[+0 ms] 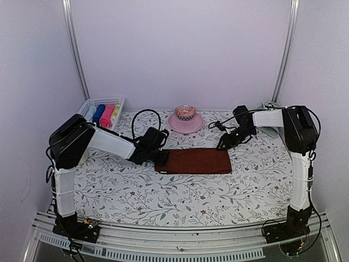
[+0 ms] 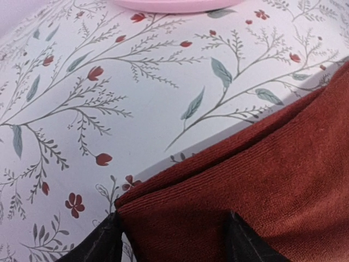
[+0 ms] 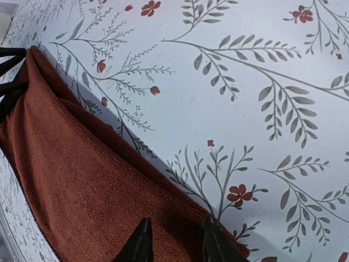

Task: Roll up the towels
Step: Smooth out the towel at the center of the board, then rotate the towel at the center of the board.

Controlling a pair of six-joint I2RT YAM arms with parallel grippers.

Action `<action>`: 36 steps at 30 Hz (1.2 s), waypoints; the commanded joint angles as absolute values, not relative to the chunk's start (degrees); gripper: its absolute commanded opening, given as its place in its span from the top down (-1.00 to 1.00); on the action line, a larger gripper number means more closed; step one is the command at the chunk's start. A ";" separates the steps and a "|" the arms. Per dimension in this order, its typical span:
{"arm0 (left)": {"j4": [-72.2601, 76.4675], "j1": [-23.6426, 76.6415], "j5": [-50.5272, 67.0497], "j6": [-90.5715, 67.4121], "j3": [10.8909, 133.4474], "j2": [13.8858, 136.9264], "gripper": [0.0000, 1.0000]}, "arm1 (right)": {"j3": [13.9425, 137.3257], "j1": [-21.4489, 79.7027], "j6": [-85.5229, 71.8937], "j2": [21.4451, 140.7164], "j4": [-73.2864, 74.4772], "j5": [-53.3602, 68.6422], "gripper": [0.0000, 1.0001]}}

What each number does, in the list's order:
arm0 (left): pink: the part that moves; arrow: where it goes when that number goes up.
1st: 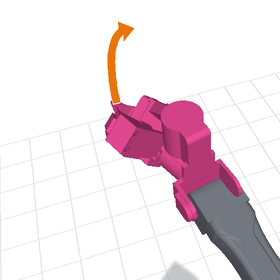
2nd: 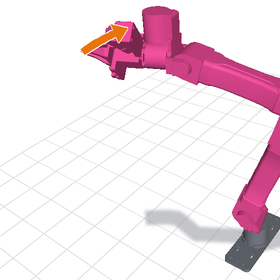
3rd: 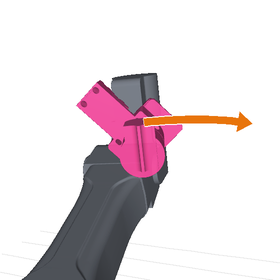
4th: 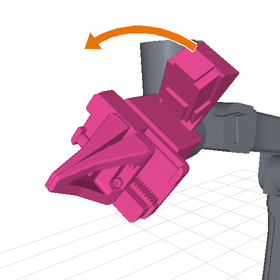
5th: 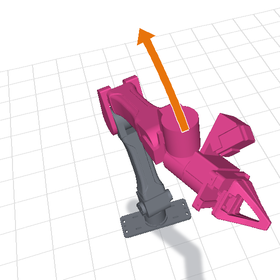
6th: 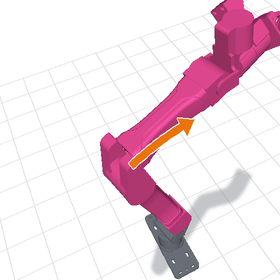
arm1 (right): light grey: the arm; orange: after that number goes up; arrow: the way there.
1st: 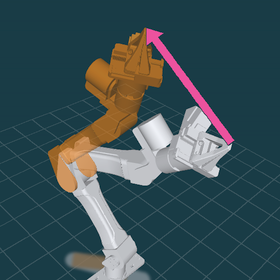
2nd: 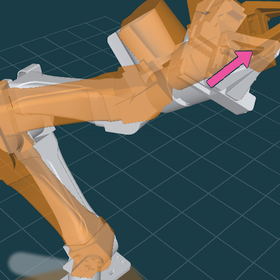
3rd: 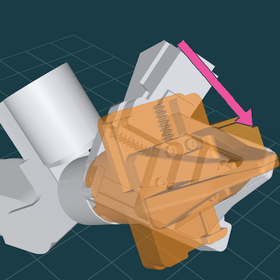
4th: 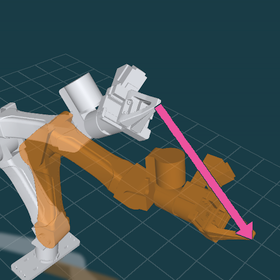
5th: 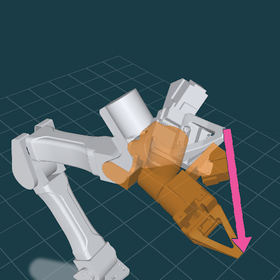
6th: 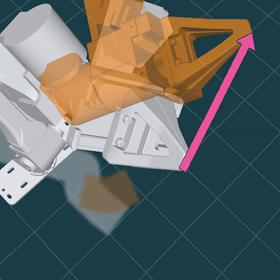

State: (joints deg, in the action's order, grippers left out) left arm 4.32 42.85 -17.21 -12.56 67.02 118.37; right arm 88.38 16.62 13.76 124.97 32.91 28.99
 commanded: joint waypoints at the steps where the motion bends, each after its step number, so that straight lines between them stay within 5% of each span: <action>1: 1.67 41.00 -22.49 -10.95 67.66 120.78 -0.33 | 87.06 15.91 13.05 125.58 32.43 23.69 0.35; 9: 3.01 40.60 -26.31 -10.10 67.45 115.82 -0.93 | 87.10 15.91 13.93 123.48 32.61 22.59 0.35; 20: 5.24 43.76 -25.95 -8.97 61.99 104.11 -0.95 | 87.01 15.91 15.41 118.76 32.67 26.60 0.15; 26: 2.49 48.76 -19.63 -9.96 61.02 104.24 -0.20 | 86.84 15.91 15.82 117.98 32.72 27.48 0.14; 31: 1.03 49.12 -16.53 -12.57 59.28 105.11 0.89 | 86.84 15.92 15.78 119.69 33.09 28.36 0.21; 36: 0.88 49.07 -15.75 -14.91 55.61 104.51 1.00 | 87.16 15.91 15.56 122.21 33.46 28.67 0.23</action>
State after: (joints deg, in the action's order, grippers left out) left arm 1.78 49.43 -17.76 -12.40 58.30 104.31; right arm 87.35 16.21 15.46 119.98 32.77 27.64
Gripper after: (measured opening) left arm 0.007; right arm 0.385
